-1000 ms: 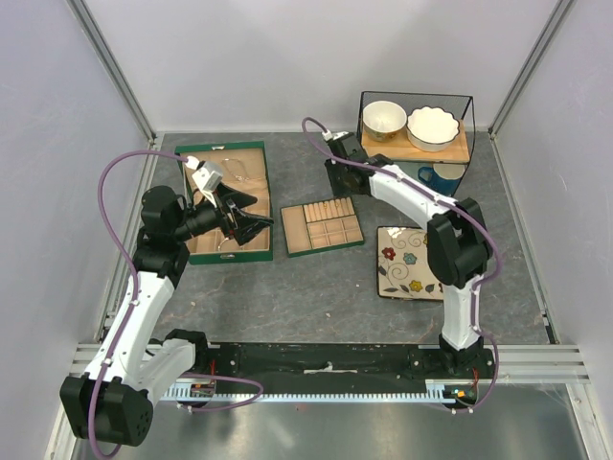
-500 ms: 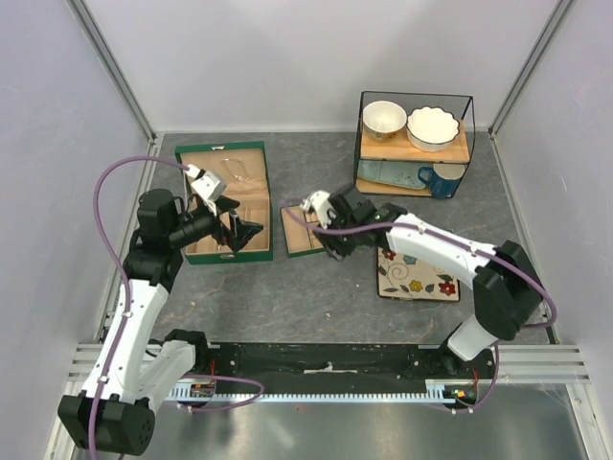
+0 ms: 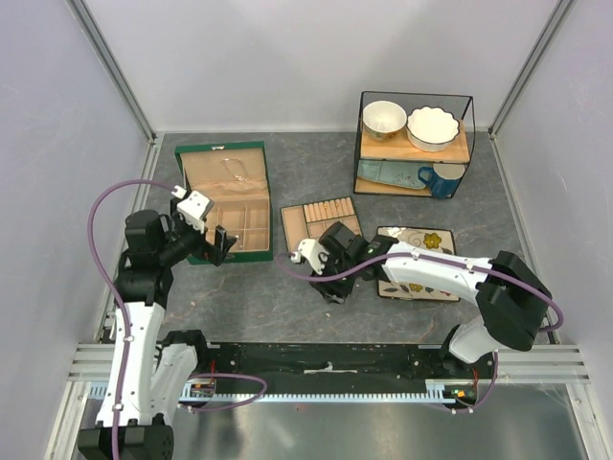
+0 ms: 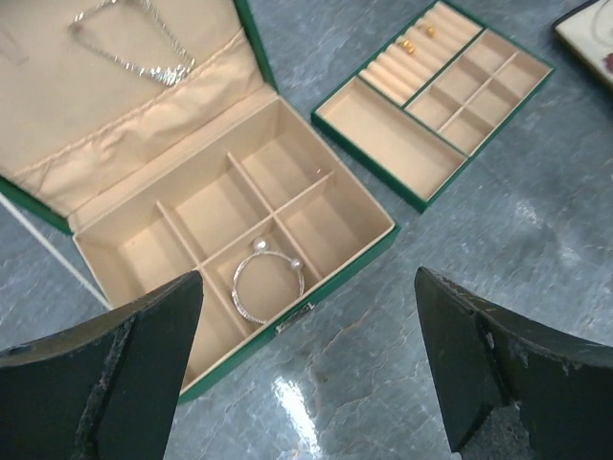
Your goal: Organize the mixed jewelry
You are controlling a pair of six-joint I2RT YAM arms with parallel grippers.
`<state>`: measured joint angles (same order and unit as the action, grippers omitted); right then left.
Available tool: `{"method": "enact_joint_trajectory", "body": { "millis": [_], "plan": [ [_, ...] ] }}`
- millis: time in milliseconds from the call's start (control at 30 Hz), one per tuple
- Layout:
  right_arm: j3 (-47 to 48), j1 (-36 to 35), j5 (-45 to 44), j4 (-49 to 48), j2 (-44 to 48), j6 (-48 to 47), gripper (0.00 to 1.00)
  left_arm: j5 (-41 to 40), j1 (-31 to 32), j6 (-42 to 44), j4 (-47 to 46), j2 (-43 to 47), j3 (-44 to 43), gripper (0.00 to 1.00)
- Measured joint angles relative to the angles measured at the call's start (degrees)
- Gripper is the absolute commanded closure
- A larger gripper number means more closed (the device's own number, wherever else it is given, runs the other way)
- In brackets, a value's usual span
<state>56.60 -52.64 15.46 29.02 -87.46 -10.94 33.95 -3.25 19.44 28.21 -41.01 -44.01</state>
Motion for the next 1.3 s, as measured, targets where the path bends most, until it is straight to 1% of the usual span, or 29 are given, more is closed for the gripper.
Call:
{"method": "enact_joint_trajectory", "body": {
  "millis": [200,400,833,1000,1300],
  "plan": [
    [-1.8,-4.7,0.8,-1.3,0.0,0.2,0.49,-1.7,-3.0,2.0,1.7,1.3,3.3,0.01],
    [-1.8,-6.6,1.0,-2.1,-0.7,0.2,0.5,-2.1,-4.7,2.3,1.9,1.3,4.9,0.01],
    [-2.6,-9.0,-2.3,-2.7,-4.9,0.2,0.53,-1.9,-5.8,2.3,1.6,0.3,5.0,0.01],
    [-2.6,-9.0,-4.9,-2.7,-5.4,0.2,0.54,-1.9,-5.8,2.3,1.6,0.2,5.0,0.01],
    [-2.6,-9.0,-6.6,-2.9,-6.6,0.2,0.57,-1.9,-6.0,2.3,1.5,0.1,5.0,0.01]
  ]
}}
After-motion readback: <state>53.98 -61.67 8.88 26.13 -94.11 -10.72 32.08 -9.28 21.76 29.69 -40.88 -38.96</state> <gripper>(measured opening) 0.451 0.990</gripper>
